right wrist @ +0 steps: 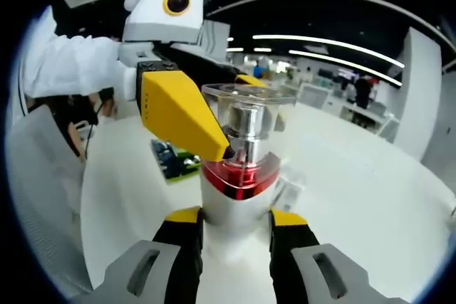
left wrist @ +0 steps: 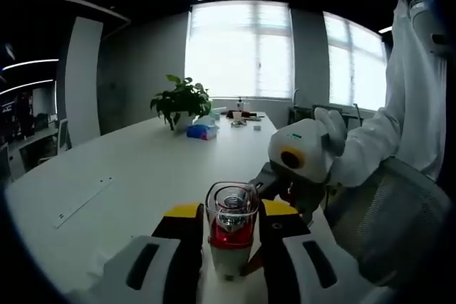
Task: Arrange the skincare products in the storage area until every visible bottle or jar stands upright without overlapping.
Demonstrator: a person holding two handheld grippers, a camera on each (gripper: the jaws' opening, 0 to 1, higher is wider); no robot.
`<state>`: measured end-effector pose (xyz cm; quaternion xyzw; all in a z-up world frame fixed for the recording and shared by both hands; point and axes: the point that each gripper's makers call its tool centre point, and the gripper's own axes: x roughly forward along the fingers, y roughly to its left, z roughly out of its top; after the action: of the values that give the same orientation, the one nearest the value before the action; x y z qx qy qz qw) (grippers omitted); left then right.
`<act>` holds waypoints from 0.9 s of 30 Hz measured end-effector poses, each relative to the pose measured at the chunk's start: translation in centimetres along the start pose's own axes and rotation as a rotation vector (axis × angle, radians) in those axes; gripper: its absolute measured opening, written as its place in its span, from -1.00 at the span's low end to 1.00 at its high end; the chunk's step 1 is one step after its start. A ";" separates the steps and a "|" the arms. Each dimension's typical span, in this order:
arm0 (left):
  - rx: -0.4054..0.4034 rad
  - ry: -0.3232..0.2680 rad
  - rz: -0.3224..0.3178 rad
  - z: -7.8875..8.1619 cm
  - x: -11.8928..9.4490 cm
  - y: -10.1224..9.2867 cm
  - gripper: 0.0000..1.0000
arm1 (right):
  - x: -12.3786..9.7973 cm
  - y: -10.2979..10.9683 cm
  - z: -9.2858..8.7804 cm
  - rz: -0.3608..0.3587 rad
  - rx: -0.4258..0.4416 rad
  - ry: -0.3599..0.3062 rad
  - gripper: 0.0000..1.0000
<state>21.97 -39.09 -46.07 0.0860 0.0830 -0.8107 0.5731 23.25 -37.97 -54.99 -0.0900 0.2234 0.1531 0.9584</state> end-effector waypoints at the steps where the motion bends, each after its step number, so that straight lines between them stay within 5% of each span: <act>1: 0.002 -0.001 0.003 0.1 0.1 -0.2 -0.47 | 0.0 0.0 0.0 0.001 0.001 0.000 -0.36; 12: -0.003 0.035 0.056 -0.6 -0.8 -0.1 -0.26 | 0.1 0.1 0.4 -0.005 0.006 -0.011 -0.11; 27: -0.011 0.124 0.196 -2.6 -4.6 0.8 0.01 | 0.2 0.8 0.5 0.020 0.013 -0.012 0.20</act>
<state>24.39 -34.58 -47.59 0.1407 0.1141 -0.7433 0.6440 23.41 -37.04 -54.70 -0.0805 0.2196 0.1617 0.9587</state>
